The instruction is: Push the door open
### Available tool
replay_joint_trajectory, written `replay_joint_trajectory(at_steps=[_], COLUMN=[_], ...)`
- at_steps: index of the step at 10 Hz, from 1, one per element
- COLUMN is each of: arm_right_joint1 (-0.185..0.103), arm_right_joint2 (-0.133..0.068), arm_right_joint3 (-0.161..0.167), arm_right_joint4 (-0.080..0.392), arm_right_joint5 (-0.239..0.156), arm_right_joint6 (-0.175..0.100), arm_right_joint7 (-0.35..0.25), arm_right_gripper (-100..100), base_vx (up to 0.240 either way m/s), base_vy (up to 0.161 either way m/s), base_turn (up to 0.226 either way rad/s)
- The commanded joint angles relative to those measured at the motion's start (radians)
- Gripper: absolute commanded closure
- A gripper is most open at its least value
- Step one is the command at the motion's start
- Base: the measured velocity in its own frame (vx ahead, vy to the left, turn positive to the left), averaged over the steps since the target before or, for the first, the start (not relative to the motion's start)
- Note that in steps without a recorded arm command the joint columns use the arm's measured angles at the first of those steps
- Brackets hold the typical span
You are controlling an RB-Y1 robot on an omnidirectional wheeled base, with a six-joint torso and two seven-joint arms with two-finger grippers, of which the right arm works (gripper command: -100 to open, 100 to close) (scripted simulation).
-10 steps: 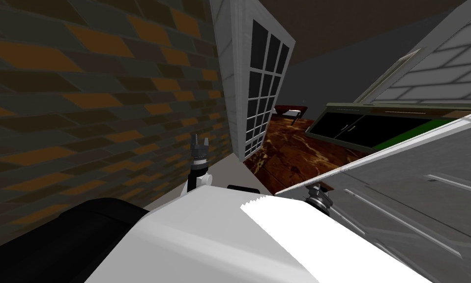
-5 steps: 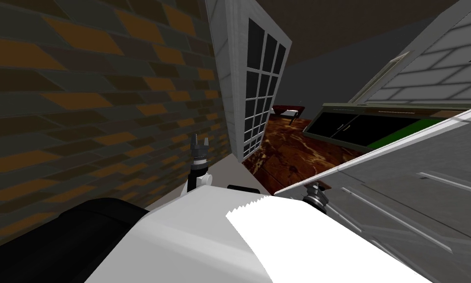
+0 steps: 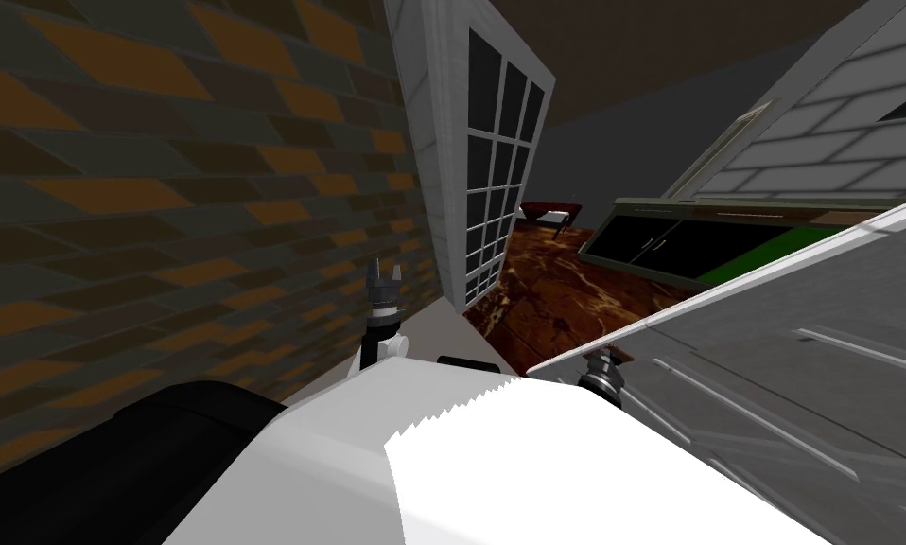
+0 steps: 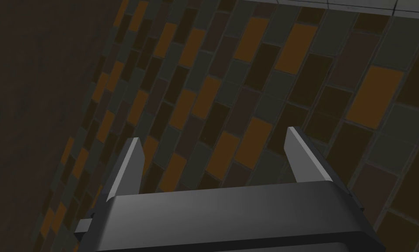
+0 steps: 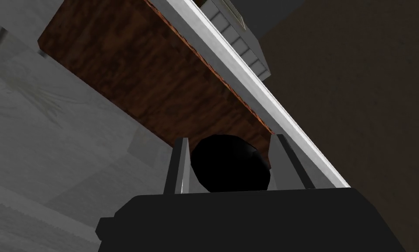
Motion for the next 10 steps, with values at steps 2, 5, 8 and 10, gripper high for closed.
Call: replay_joint_trajectory(at_steps=[2,5,8,10], arm_right_joint1=[-0.002,-0.013,-0.019,-0.025], arm_right_joint2=[0.002,0.006,0.008,0.011], arm_right_joint3=[0.012,0.031,0.041,0.051], arm_right_joint4=[-0.009,-0.004,-0.001,0.001], arm_right_joint5=[-0.028,-0.052,-0.064,-0.076], arm_right_joint6=[-0.004,-0.01,-0.013,-0.016], arm_right_joint7=[-0.074,-0.147,-0.206,-0.247], arm_right_gripper=[100,100,100,100], base_vx=[0.04,0.042,0.04,0.038], base_vy=[-0.036,-0.035,-0.033,-0.025], base_turn=[-0.056,-0.06,-0.029,-0.043])
